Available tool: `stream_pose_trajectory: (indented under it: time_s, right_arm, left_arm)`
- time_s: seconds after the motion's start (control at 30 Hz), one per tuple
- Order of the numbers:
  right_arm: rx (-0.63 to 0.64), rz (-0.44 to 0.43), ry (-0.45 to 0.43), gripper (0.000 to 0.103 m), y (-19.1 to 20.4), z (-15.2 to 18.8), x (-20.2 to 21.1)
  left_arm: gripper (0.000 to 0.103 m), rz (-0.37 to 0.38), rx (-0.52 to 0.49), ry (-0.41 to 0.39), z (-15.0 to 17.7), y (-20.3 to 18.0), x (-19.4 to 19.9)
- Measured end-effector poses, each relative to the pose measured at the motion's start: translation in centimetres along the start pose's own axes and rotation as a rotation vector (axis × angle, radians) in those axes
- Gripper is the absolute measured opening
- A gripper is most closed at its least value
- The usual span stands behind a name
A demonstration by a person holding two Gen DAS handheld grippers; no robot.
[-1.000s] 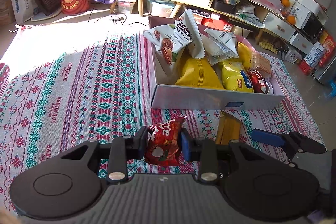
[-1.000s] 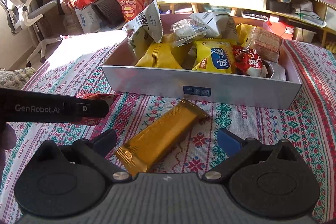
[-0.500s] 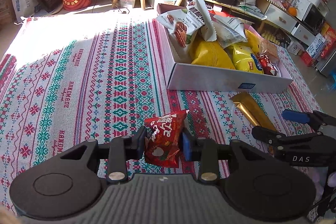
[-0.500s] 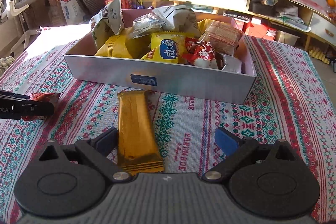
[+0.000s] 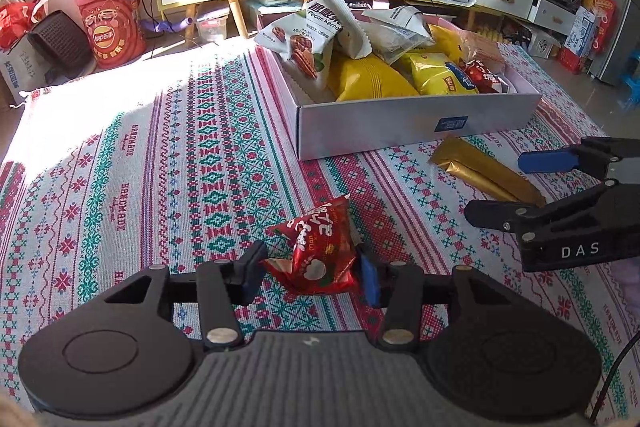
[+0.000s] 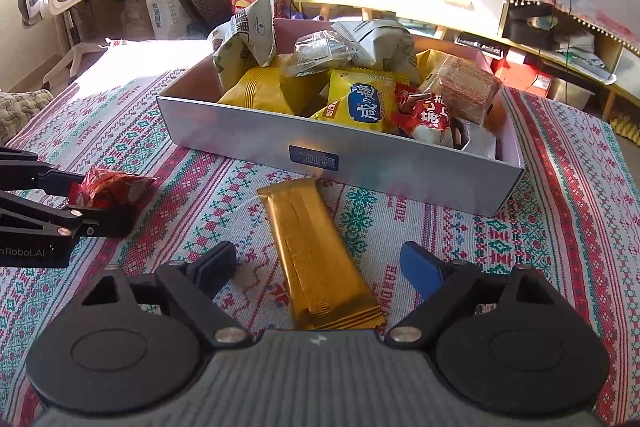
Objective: Organize snacks
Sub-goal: 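Grasp the red wrapped snack with the left tool while the right tool grasps the gold bar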
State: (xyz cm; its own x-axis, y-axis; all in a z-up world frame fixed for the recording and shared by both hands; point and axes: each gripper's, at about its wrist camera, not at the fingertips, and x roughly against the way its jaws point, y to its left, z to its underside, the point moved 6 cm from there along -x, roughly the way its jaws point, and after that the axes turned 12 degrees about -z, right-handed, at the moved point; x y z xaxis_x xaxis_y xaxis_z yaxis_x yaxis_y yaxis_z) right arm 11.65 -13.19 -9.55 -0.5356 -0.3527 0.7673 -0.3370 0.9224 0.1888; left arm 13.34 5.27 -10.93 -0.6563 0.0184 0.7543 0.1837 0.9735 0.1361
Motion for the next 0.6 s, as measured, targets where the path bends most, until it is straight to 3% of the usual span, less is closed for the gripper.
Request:
stream_pose_trajectory:
  time_s: [0.13, 0.47, 0.6]
  right_arm:
    - [0.003, -0.01, -0.001, 0.074, -0.2, -0.2, 0.1]
    - [0.049, -0.047, -0.005, 0.031, 0.8, -0.4, 0.3]
    - [0.069, -0.041, -0.003, 0.027, 1.2, -0.5, 0.3]
  left_arm:
    - [0.053, -0.004, 0.018, -0.003, -0.1, 0.0, -0.1]
    - [0.043, -0.011, 0.043, -0.007, -0.2, 0.0, 0.1]
    - [0.04, -0.013, 0.049, -0.008, -0.3, 0.0, 0.3]
